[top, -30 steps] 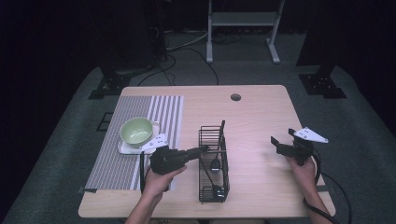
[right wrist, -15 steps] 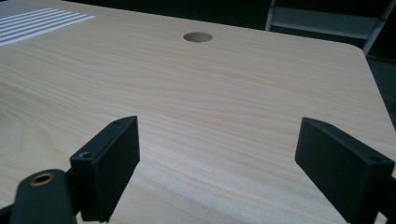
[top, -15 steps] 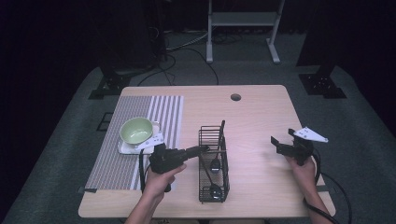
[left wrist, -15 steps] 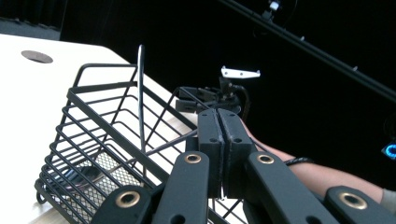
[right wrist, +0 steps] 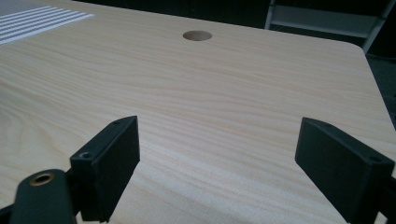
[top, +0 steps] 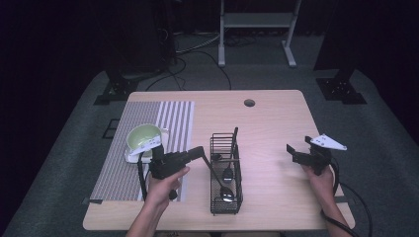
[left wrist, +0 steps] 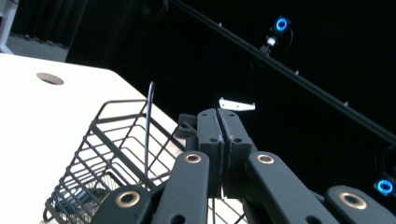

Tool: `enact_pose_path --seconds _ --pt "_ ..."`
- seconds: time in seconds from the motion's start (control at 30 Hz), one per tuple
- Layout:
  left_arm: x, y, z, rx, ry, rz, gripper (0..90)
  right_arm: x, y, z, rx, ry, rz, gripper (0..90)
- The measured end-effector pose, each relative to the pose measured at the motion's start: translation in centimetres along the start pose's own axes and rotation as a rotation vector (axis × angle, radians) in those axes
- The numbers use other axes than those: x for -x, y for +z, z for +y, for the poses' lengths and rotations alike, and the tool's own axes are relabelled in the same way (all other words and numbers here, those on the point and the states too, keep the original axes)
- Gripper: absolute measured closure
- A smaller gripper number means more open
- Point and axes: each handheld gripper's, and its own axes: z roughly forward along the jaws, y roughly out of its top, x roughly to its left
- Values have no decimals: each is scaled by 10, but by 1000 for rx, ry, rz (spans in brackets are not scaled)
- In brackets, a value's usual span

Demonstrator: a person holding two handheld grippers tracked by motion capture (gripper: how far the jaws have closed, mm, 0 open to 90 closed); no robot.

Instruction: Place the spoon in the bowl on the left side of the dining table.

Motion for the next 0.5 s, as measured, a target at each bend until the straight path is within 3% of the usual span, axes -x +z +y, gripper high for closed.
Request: enact_pose_path --seconds 0.17,0.5 --pt "-1 -5 7 47 -40 -11 892 0 0 0 -1 2 -2 129" --pt "0 -19 20 116 -70 -11 892 0 1 0 -6 2 -6 129"
